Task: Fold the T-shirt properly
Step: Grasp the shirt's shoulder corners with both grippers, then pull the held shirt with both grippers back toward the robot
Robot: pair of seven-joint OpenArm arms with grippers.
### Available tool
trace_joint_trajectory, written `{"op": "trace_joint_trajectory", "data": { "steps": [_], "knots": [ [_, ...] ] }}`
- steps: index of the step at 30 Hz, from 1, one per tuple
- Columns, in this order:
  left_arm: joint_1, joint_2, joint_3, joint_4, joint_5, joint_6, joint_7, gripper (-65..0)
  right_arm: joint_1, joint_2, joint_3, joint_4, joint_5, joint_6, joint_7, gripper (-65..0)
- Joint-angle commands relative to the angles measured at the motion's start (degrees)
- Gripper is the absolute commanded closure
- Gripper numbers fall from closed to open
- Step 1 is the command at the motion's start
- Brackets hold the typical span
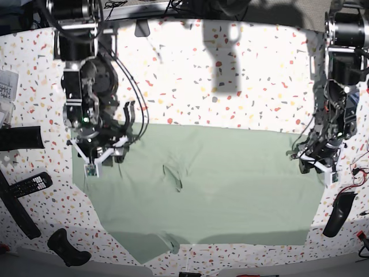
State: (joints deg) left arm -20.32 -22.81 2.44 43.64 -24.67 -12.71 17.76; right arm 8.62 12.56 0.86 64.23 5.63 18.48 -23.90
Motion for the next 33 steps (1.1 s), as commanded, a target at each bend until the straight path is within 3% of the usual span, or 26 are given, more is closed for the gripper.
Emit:
{"op": "trace_joint_trajectory", "data": {
  "steps": [1, 5, 14, 21, 24, 28, 33],
  "knots": [
    [0.2, -0.5, 0.0, 0.0, 0.1, 0.3, 2.9, -21.9, -0.3, 0.4, 0.0, 1.0, -0.7, 0.6, -2.5, -32.3],
    [2.1, -0.9, 0.0, 1.5, 0.1, -1.3, 1.9, -21.9, -1.9, 0.4, 0.0, 3.0, -0.7, 0.6, -3.0, -32.3],
    [9.3, -2.2, -0.1, 8.7, 0.2, -1.2, 1.9, -21.9, -7.0, 0.5, 0.0, 5.0, -0.7, 0.6, -3.6, -32.3],
    [14.7, -5.0, -0.2, 18.0, 0.2, -1.2, 2.0, -21.9, -13.2, 0.5, 0.0, 13.4, -0.7, 0.6, -3.7, -32.3],
    [15.1, -4.9, -0.2, 18.9, 0.1, -1.2, 4.5, -21.9, -15.2, 0.5, 0.0, 17.0, -0.7, 0.6, -4.7, -32.3],
    [15.1, -4.9, -0.2, 18.9, 0.5, -1.2, 0.5, -21.9, -16.5, 0.4, 0.3, 19.8, -0.7, 0.6, -5.1, -32.3],
    [11.2, -4.7, -0.2, 18.9, 9.7, -1.2, 2.3, -21.9, -16.4, 0.5, 0.3, 19.8, -0.9, 0.6, -5.5, -32.3]
  ]
}}
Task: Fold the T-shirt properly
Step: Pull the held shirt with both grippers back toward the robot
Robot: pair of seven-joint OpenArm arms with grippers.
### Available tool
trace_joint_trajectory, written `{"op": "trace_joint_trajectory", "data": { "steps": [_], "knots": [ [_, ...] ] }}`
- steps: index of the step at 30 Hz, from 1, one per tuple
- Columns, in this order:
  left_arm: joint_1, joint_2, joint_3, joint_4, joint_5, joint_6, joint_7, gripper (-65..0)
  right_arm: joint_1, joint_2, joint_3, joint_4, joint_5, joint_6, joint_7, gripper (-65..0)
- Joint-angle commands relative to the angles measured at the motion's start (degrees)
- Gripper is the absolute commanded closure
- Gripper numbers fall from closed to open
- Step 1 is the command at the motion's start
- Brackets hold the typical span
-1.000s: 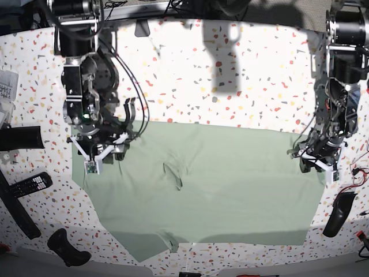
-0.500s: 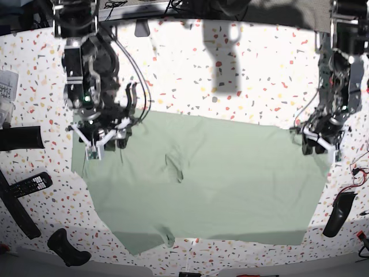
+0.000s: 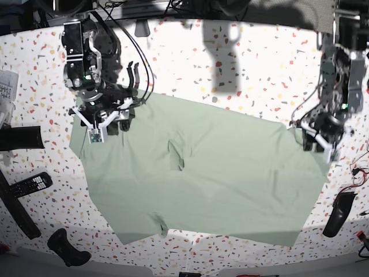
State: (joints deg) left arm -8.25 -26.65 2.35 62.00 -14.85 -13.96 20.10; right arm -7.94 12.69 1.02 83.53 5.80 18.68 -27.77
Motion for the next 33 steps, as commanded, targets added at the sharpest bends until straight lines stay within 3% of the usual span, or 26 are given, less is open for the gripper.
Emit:
{"op": "trace_joint_trajectory", "data": {
  "steps": [1, 2, 5, 7, 10, 14, 19, 28, 33],
  "knots": [
    [-1.7, -0.9, -0.1, 0.6, 1.1, 0.0, 1.7, -21.7, 0.2, 0.3, 0.2, 0.5, -1.1, 0.4, -1.6, -32.3],
    [-2.6, -0.9, 0.0, 0.6, 1.8, -0.4, 4.0, -21.5, 0.2, 0.3, 0.2, 0.5, -1.1, 0.4, -1.6, -32.3],
    [-3.8, -0.9, 0.0, 0.6, 1.8, -7.2, 10.3, -21.5, 0.2, 0.3, 0.2, 0.5, -1.1, 0.4, -1.7, -32.3],
    [-3.6, -0.9, 0.0, 0.6, 1.7, -9.0, 13.9, -21.5, 0.2, 0.4, 0.2, 0.5, -1.1, 0.4, -2.3, -32.3],
    [-2.2, -1.2, 0.0, 0.6, 1.8, -9.0, 16.6, -21.5, 0.1, 0.3, 0.2, 0.5, -1.1, 0.4, -2.5, -32.3],
    [0.7, -2.1, 0.0, 1.4, 1.8, -9.0, 17.0, -14.3, 0.1, 0.5, 0.1, 0.7, -1.1, 0.5, -2.8, -32.3],
    [5.1, -3.6, 0.0, 5.5, 2.0, -8.7, 17.3, -13.9, -0.2, 1.5, 0.1, 2.0, -1.1, 0.5, -3.7, -32.3],
    [15.0, -4.9, 0.0, 15.1, 4.8, -4.2, 20.0, -13.9, -8.4, 5.6, 0.2, 9.0, -1.1, 0.5, -3.7, -32.3],
    [21.7, -4.8, 0.0, 20.4, 9.5, -1.0, 21.9, -14.0, -12.5, 7.3, 0.2, 10.8, -1.1, 0.5, -3.7, -32.3]
  ]
}}
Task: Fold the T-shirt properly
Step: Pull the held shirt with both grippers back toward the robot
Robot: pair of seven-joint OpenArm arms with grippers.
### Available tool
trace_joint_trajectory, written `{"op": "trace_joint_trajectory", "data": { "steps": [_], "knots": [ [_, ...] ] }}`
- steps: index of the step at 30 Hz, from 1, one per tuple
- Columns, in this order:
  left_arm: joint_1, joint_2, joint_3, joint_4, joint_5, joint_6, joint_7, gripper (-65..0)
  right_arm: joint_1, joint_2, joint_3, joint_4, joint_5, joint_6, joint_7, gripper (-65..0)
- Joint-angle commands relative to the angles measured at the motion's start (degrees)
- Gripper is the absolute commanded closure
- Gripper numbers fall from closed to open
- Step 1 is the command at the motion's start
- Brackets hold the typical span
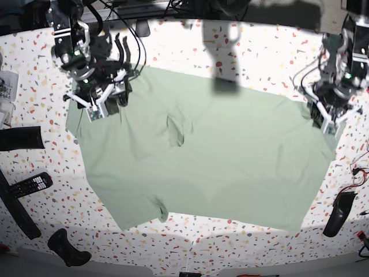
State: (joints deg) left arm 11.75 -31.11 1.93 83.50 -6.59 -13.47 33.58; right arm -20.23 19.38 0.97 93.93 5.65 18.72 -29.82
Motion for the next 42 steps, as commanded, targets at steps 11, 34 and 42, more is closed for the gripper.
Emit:
{"op": "trace_joint_trajectory", "data": {
  "steps": [11, 34, 42],
  "knots": [
    [8.8, -0.4, 0.4, 8.1, 0.6, 1.0, 9.0, -14.0, -3.6, 5.6, 0.2, 0.5, -2.6, 0.3, -1.6, -32.3],
    [20.7, -0.3, 0.4, 19.2, 0.6, 3.4, 18.3, -14.0, -9.3, 9.4, 0.2, 0.5, -7.2, -0.1, -1.9, -32.3],
    [28.5, -0.3, 0.4, 27.6, 1.7, 4.5, 18.7, -14.0, -12.6, 12.4, 0.2, 0.5, -7.2, -4.7, -2.1, -32.3]
  ]
}}
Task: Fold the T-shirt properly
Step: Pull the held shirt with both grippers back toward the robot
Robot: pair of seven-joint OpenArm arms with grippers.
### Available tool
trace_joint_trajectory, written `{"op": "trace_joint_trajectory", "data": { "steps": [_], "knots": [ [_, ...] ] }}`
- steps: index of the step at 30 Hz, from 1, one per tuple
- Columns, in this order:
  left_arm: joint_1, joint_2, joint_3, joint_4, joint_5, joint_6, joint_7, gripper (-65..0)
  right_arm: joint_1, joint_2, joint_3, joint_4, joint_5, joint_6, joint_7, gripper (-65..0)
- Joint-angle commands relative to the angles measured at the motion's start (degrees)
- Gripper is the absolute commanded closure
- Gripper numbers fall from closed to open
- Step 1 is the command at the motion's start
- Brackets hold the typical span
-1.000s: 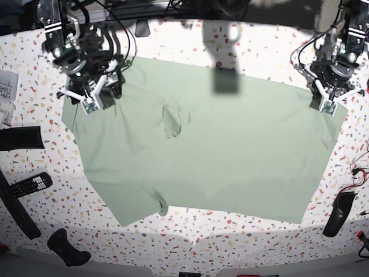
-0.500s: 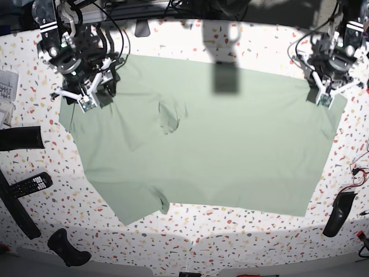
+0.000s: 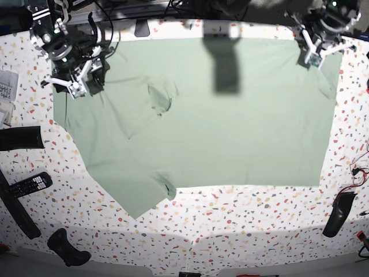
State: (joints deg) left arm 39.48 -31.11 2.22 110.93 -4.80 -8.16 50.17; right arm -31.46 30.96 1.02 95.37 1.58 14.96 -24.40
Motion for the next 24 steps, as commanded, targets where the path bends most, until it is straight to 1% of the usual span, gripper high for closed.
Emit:
{"op": "trace_joint_trajectory", "data": {
  "steps": [1, 3, 6, 11, 16, 20, 24],
  "knots": [
    [1.0, -0.3, 0.1, 0.6, 0.4, -0.8, 2.1, -13.9, -1.7, 1.1, 0.2, -1.0, -3.1, -0.9, -7.6, -32.3],
    [1.0, -0.3, 0.1, 1.1, 0.5, -0.6, 2.1, -14.0, -2.4, 1.3, 0.2, -1.0, -3.4, -0.9, -7.7, -32.3],
    [1.0, -0.3, 0.1, 1.1, 0.5, 1.0, 2.1, -14.0, -3.9, 1.5, 0.2, -1.0, -4.6, -1.1, -7.7, -32.3],
    [1.0, -0.3, 0.1, 1.1, 1.0, 0.9, 2.8, -14.0, -7.3, 1.4, 0.2, -1.0, -4.6, -1.3, -7.8, -32.3],
    [1.0, -0.3, 0.1, 1.3, 1.0, 0.9, 3.2, -14.0, -8.6, 1.4, 0.2, -1.0, -4.7, -3.5, -7.9, -32.3],
    [1.0, -0.3, 0.1, 1.3, 1.0, 0.9, 3.2, -14.0, -8.6, 1.4, 0.2, -0.7, -4.7, -3.5, -8.4, -32.3],
    [1.0, -0.3, 0.1, 1.4, 1.0, 0.9, 3.2, -14.0, -8.9, 1.4, 0.2, 0.9, -4.7, -3.5, -10.4, -32.3]
  ]
}}
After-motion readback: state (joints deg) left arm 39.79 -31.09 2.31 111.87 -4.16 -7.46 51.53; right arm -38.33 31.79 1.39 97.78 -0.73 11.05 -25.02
